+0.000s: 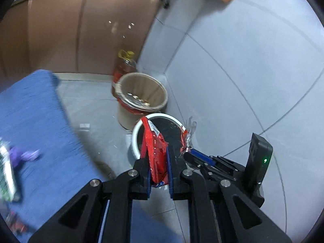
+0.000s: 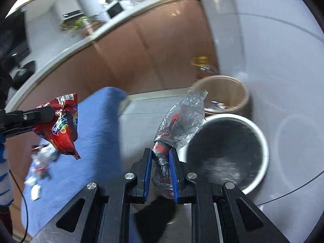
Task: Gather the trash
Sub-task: 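Carry the red bag and plastic bottle in both tools over the black trash bin, then open both tools to drop the red bag and bottle into the bin, then move both tools back to the towel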
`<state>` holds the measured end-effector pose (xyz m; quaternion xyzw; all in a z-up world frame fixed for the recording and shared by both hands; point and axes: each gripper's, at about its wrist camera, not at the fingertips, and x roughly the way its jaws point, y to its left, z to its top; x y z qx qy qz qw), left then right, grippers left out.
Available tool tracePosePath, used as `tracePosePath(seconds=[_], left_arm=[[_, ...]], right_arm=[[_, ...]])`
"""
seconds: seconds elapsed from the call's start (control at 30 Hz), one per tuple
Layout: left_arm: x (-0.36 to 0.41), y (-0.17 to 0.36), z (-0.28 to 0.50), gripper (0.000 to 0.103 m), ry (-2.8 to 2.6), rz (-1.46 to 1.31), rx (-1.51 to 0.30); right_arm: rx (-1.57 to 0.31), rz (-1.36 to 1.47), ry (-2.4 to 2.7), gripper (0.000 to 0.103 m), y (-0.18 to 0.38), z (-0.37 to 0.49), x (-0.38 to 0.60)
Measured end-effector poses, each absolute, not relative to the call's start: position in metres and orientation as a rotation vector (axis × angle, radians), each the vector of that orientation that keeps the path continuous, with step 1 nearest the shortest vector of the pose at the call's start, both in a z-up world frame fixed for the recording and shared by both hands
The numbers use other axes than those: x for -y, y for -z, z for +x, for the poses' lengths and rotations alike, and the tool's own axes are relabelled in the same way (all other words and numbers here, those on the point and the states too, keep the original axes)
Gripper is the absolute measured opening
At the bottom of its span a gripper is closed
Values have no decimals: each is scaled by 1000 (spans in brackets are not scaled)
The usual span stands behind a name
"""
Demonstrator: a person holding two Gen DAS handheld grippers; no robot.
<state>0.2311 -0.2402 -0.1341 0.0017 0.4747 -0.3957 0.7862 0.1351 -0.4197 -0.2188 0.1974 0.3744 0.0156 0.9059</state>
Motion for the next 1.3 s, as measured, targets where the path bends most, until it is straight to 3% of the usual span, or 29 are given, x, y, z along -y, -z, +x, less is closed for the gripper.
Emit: tracePosePath(seconds=[0.4, 0.53, 0.6, 0.67, 1.0, 1.3], left_arm=[[369, 206, 283, 17, 862, 73, -1116], [388, 219, 290, 24, 871, 83, -1137], [392, 221, 290, 31, 867, 88, -1137], [394, 221, 289, 31, 874, 84, -1135], [361, 186, 275, 31, 870, 40, -1050], [289, 117, 226, 31, 818, -14, -817]], right_arm=[[-880, 437, 126, 19, 288, 170, 489], [-890, 450, 162, 33, 297, 168, 499], [-890, 455, 171, 36, 300, 166, 500], [-894, 458, 176, 37, 301, 165, 500], [-841, 467, 191, 43, 274, 157, 485], [-699, 394, 170, 52, 196, 132, 446]])
